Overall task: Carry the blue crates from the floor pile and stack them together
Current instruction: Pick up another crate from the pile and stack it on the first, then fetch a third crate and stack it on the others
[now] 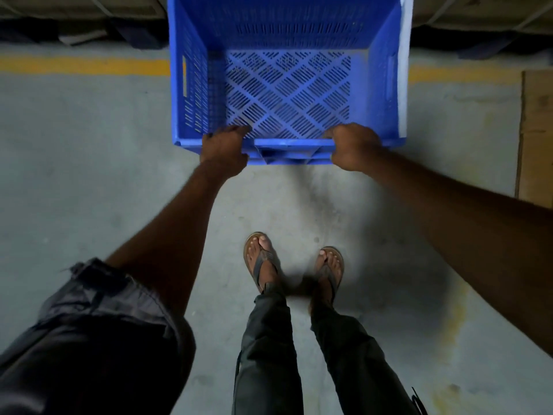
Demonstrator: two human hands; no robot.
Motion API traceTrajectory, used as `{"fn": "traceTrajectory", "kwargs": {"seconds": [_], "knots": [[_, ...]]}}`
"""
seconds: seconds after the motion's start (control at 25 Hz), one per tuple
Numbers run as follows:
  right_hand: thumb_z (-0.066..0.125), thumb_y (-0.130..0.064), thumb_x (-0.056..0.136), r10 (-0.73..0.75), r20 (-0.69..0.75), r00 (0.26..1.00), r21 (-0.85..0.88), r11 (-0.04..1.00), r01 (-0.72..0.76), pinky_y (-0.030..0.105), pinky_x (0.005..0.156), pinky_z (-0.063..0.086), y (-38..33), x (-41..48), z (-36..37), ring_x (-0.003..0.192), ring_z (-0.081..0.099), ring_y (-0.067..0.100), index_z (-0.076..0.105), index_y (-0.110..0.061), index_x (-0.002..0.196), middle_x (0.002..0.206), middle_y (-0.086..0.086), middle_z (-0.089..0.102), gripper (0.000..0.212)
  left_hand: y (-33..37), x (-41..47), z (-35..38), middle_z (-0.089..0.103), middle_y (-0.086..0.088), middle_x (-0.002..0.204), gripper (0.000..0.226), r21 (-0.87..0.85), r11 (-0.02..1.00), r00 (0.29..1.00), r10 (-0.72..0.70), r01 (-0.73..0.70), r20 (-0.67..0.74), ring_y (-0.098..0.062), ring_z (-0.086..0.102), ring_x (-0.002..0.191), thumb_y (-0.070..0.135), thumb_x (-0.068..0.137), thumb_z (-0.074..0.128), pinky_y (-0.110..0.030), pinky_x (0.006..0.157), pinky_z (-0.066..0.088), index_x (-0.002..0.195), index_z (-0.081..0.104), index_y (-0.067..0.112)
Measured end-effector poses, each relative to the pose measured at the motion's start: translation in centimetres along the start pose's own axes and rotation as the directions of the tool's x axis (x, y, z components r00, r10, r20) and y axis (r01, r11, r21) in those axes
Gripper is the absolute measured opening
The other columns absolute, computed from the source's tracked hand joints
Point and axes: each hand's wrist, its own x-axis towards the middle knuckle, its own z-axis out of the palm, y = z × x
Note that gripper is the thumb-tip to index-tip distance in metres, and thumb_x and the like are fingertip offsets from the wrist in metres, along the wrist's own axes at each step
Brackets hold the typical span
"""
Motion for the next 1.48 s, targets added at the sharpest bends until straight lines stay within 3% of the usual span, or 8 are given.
{"fn": "traceTrajectory", "kwargs": {"seconds": [0.16,0.28,0.4,0.56,0.88,1.12,1.28,1.48], "knots": [[0.062,-0.013,0.08,0.157,-0.3,0.941,0.339,0.94,-0.049,0.041,0.1,0.046,0.3,-9.5,-3.5,0.119,0.054,0.034,0.059,-0.023,0.128,0.125,0.009,0.064,0.05,1.5,-9.3,-5.3,0.064,-0.005,0.129,0.057,-0.438,0.891,0.985,-0.16,0.12,-0.058,-0.027,0.062,0.115,0.023,0.085,0.069,-0.036,0.094,0.048,0.138,0.052,0.019],[0.063,-0.014,0.079,0.244,-0.379,0.892,0.493,0.869,-0.028,0.035,0.095,0.047,0.1,-18.0,-6.3,0.111,0.06,0.029,0.066,-0.02,0.118,0.117,0.005,0.068,0.039,5.0,-18.0,-10.2,0.069,0.002,0.12,0.043,-0.459,0.882,0.975,-0.187,0.112,-0.122,-0.021,0.067,0.107,0.028,0.087,0.067,-0.035,0.089,0.052,0.128,0.058,0.021],[0.067,-0.018,0.078,0.198,-0.359,0.912,0.523,0.852,0.021,0.038,0.091,0.052,-1.8,-26.8,-7.5,0.105,0.065,0.024,0.067,-0.025,0.111,0.111,-0.001,0.071,0.034,9.4,-26.0,-13.9,0.07,0.01,0.117,0.037,-0.525,0.85,0.987,-0.117,0.041,-0.113,-0.014,0.068,0.101,0.033,0.088,0.066,-0.034,0.089,0.054,0.125,0.062,0.026],[0.071,-0.018,0.079,0.132,-0.366,0.921,0.541,0.836,0.096,0.033,0.09,0.052,-4.5,-37.6,-7.9,0.101,0.066,0.017,0.069,-0.026,0.11,0.108,-0.007,0.072,0.032,13.7,-35.4,-17.1,0.072,0.015,0.109,0.026,-0.495,0.864,0.993,0.041,-0.091,-0.111,-0.008,0.071,0.094,0.034,0.09,0.065,-0.031,0.085,0.055,0.116,0.065,0.032],[0.071,-0.015,0.082,0.311,-0.482,0.819,0.675,0.728,0.121,0.026,0.088,0.053,-9.0,-56.6,-6.8,0.089,0.066,0.005,0.07,-0.024,0.106,0.097,-0.009,0.073,0.026,16.1,-49.6,-22.3,0.071,0.019,0.106,0.022,-0.303,0.902,0.951,0.283,-0.307,-0.121,-0.002,0.067,0.093,0.037,0.093,0.06,-0.026,0.075,0.047,0.114,0.066,0.033],[0.07,-0.02,0.086,0.403,-0.458,0.792,0.717,0.695,0.061,0.025,0.086,0.052,-9.9,-68.7,-2.1,0.091,0.065,0.006,0.069,-0.024,0.109,0.102,-0.009,0.072,0.023,19.8,-57.9,-21.0,0.071,0.02,0.106,0.022,-0.174,0.863,0.88,0.472,-0.475,-0.06,-0.002,0.067,0.092,0.04,0.092,0.06,-0.034,0.082,0.056,0.113,0.066,0.035],[0.069,-0.022,0.087,0.516,-0.46,0.723,0.744,0.668,-0.003,0.031,0.087,0.054,-7.6,-76.5,3.0,0.094,0.066,0.009,0.068,-0.023,0.112,0.107,-0.007,0.072,0.025,25.6,-62.7,-17.6,0.068,0.013,0.118,0.036,0.01,0.743,0.742,0.668,-0.669,-0.058,-0.012,0.067,0.101,0.036,0.094,0.06,-0.035,0.082,0.055,0.129,0.056,0.034],[0.065,-0.027,0.091,0.728,-0.431,0.534,0.762,0.61,-0.216,0.036,0.096,0.049,-4.6,-87.9,12.9,0.112,0.058,0.016,0.059,-0.03,0.125,0.122,-0.008,0.065,0.035,34.0,-71.2,-11.4,0.062,0.0,0.131,0.063,0.354,0.357,0.383,0.924,-0.864,0.004,-0.024,0.06,0.115,0.032,0.089,0.066,-0.039,0.087,0.048,0.146,0.04,0.025]]}}
